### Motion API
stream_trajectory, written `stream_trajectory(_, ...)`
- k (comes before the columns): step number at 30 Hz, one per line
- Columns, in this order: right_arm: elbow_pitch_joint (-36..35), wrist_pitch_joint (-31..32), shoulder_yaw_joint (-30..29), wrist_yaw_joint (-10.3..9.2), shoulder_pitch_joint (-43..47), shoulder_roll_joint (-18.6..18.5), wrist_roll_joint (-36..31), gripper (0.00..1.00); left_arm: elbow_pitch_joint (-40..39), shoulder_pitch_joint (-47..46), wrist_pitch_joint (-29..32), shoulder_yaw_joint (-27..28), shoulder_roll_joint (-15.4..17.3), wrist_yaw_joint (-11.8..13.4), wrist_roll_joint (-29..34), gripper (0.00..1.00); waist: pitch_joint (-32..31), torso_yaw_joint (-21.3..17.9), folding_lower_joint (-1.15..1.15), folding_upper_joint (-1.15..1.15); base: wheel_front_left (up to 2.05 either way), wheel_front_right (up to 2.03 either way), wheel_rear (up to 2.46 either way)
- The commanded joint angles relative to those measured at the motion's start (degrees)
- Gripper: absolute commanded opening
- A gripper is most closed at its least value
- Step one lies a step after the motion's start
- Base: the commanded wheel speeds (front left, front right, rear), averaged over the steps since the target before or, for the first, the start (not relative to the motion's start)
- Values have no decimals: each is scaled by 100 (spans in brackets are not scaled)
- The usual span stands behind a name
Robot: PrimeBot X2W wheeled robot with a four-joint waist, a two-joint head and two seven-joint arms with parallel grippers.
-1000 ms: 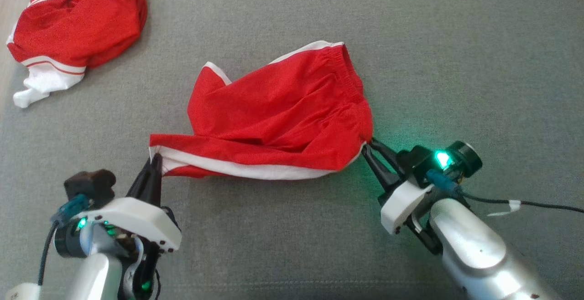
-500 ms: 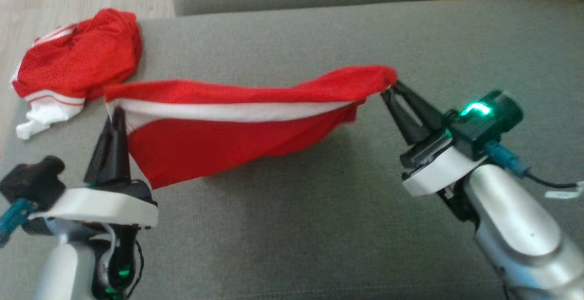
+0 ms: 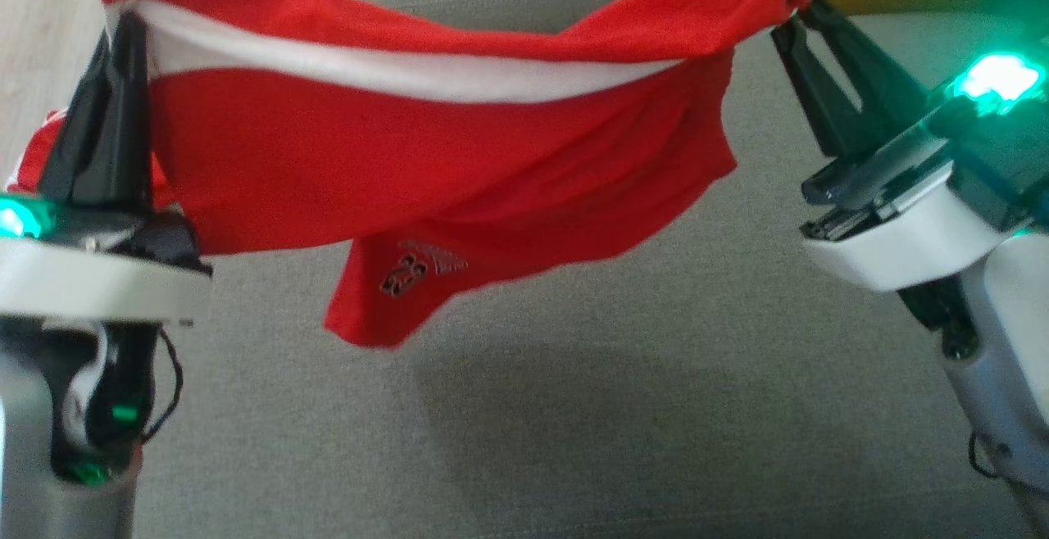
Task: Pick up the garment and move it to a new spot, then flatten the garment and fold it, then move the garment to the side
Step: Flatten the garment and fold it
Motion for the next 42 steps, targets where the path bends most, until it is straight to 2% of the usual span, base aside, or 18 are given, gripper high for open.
stream_trajectory(1,-163,39,-8,41,-203,-41,-33,0,-134,-354,35,267,176,-19,-30,0,52,10,0,0,0,0,0)
stream_trajectory(5,117,167,78,41,-511,34,115,0,411,-894,205,164,195,-147,-191,0,276,40,0,0,0,0,0)
stream_trajectory(9,960,26,298,41,-1180,144,164,0,1281,-1628,198,5,234,-373,-210,0,598,71,0,0,0,0,0)
stream_trajectory(13,1985,-361,406,41,-2121,426,91,0,2167,-2627,-34,-72,142,-514,-182,0,1003,92,0,0,0,0,0)
stream_trajectory(19,3395,-1045,242,41,-3305,892,-339,0,3289,-4072,-673,-227,-34,-682,50,0,1559,121,0,0,0,0,0)
stream_trajectory(23,4231,-1269,226,41,-3448,1154,-509,0,3983,-4346,-1069,-296,-195,-740,84,0,1847,135,0,0,0,0,0)
stream_trajectory(28,5106,-1418,374,41,-3086,1331,-564,0,4763,-3984,-1571,-382,-401,-882,-21,0,2120,168,0,0,0,0,0)
stream_trajectory(30,5187,-1431,378,41,-2926,1376,-511,0,4888,-3814,-1714,-432,-451,-947,-60,0,2138,171,0,0,0,0,0)
stream_trajectory(33,4949,-1436,340,41,-2639,1381,-433,0,4916,-3566,-1883,-445,-501,-1016,-155,0,2131,171,0,0,0,0,0)
stream_trajectory(37,4441,-1437,323,41,-2099,1297,-296,0,4692,-3143,-2043,-430,-540,-1076,-277,0,2003,190,0,0,0,0,0)
stream_trajectory(42,3632,-1438,212,41,-1222,1024,-55,0,4082,-2337,-2163,-371,-590,-1101,-387,0,1707,233,0,0,0,0,0)
